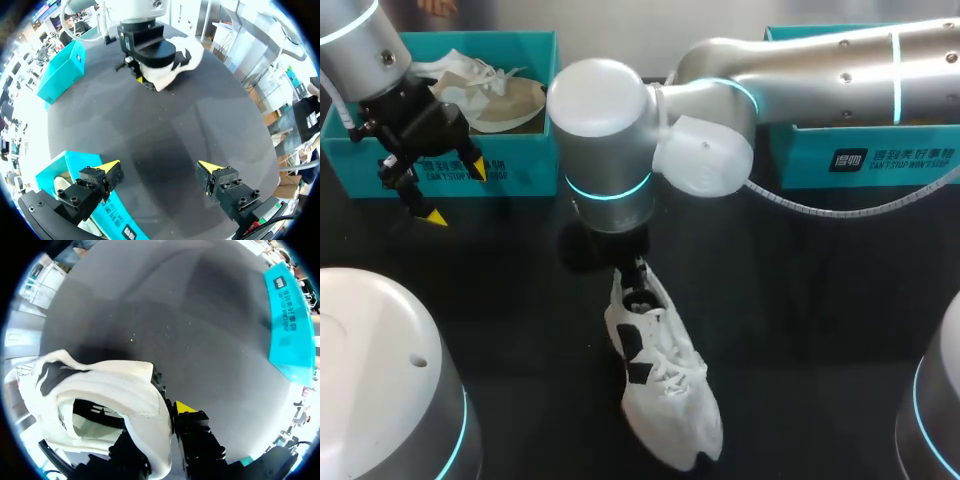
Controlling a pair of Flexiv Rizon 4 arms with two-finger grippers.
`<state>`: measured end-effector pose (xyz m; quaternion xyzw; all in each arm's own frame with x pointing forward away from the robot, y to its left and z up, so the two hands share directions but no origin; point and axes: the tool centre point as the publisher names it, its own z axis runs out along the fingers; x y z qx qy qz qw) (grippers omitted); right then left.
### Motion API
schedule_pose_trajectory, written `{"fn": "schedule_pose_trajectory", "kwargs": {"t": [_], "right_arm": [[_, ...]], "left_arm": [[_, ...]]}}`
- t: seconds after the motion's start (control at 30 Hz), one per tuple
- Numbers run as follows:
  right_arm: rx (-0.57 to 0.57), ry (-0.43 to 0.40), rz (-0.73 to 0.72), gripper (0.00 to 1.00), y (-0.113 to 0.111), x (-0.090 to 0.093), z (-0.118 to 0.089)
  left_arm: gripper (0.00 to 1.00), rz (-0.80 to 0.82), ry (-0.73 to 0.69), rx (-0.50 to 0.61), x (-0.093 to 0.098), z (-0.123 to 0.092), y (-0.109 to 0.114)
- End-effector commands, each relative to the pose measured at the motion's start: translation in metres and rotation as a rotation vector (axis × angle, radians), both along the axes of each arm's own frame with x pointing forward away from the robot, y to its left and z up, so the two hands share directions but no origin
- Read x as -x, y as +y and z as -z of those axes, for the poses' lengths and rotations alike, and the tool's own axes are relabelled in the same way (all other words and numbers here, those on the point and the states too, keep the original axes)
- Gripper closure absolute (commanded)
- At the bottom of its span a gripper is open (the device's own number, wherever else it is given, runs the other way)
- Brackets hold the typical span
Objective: Take the shoe out of the shoebox, open the shoe tongue, remove and reinsert the insole, then place the shoe into the shoebox
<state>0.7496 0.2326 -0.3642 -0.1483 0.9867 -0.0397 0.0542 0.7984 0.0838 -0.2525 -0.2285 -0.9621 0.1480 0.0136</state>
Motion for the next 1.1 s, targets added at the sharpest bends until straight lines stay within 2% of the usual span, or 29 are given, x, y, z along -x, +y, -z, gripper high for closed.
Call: {"fn": "schedule_pose_trajectory", "kwargs": {"t": [0.03, 0.2, 0.43, 0.9, 0.93, 0.97, 1.1], "right_arm": [[0.019, -0.069, 0.011, 1.0, -0.024, 0.006, -0.059], [0.02, -0.114, 0.008, 1.0, -0.052, -0.012, -0.1], [-0.046, -0.146, 0.055, 1.0, -0.089, -0.054, -0.15], [-0.046, -0.146, 0.055, 1.0, -0.089, -0.054, -0.15], [-0.074, -0.148, 0.077, 1.0, -0.088, -0.058, -0.148], [-0.037, -0.15, 0.089, 1.0, -0.088, -0.065, -0.151], [-0.003, -0.174, 0.114, 1.0, -0.114, -0.097, -0.174]], "left_arm": [[0.0, 0.0, -0.002, -0.002, 0.001, 0.0, 0.0], [0.0, 0.0, -0.002, -0.002, 0.001, 0.0, 0.0], [0.0, 0.0, -0.002, -0.002, 0.001, 0.0, 0.0], [0.0, 0.0, -0.002, -0.002, 0.001, 0.0, 0.0], [0.0, 0.0, -0.002, -0.002, 0.001, 0.0, 0.0], [0.0, 0.0, -0.002, -0.002, 0.001, 0.0, 0.0], [0.0, 0.0, -0.002, -0.002, 0.001, 0.0, 0.0]]}}
